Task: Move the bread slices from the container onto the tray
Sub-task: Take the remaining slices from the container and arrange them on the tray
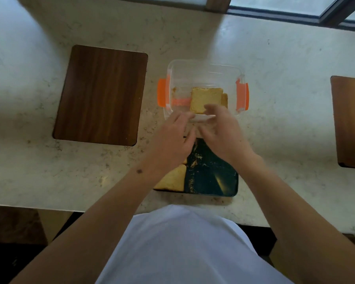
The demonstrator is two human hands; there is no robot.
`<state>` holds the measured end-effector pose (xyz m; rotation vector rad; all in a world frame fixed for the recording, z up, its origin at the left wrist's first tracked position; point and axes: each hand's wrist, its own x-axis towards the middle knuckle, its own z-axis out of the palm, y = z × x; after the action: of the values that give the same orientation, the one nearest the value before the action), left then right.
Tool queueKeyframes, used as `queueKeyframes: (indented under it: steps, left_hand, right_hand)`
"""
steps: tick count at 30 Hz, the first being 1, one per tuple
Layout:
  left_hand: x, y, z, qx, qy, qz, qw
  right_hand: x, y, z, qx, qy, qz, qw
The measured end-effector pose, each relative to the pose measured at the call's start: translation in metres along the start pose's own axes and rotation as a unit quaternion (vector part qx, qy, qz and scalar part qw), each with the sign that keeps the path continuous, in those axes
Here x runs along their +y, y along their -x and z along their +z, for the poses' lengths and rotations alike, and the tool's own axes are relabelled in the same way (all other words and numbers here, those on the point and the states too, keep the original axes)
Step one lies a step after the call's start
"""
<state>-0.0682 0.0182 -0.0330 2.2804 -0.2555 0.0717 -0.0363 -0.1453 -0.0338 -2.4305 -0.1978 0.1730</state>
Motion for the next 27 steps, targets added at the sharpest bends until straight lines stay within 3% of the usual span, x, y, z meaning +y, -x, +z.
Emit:
queueKeyframes:
  steps: [3, 5, 7, 9, 11, 16, 20, 24, 27]
  left_hand:
    - [0.029, -0.047, -0.001, 0.092, 0.063, -0.010, 0.994]
    - [0.039, -0.076, 0.002, 0.111, 0.070, -0.053, 0.990]
    - [0.033, -0.102, 0.013, 0.019, 0.002, -0.130, 0.991]
    - [0.021, -0.125, 0.027, -0.124, -0.115, -0.188, 0.967]
    - [0.008, -0.139, 0.036, -0.197, -0.185, -0.202, 0.941]
    - [-0.018, -0.152, 0.055, -0.225, -0.198, -0.219, 0.929]
    - [-0.024, -0.162, 0.060, -0.263, -0.163, -0.287, 0.906]
    - [-0.032, -0.166, 0.064, -0.303, -0.045, -0.397, 0.865]
    - [-0.038, -0.165, 0.063, -0.276, 0.044, -0.479, 0.832]
  right_hand:
    - [-0.002, -0.034, -0.021, 0.070, -0.059, 0.026, 0.995]
    - [-0.001, -0.057, -0.023, 0.072, -0.063, 0.065, 0.993]
    - [0.005, -0.080, -0.021, 0.026, -0.041, 0.140, 0.989]
    - [0.013, -0.101, -0.020, -0.037, -0.008, 0.201, 0.979]
    - [0.017, -0.119, -0.017, -0.080, 0.035, 0.207, 0.974]
    - [0.021, -0.148, -0.007, -0.178, 0.235, 0.134, 0.946]
    - [0.031, -0.161, -0.001, -0.248, 0.336, 0.104, 0.902]
    - [0.038, -0.169, 0.002, -0.306, 0.342, 0.134, 0.878]
    - [0.038, -0.175, 0.002, -0.334, 0.320, 0.174, 0.869]
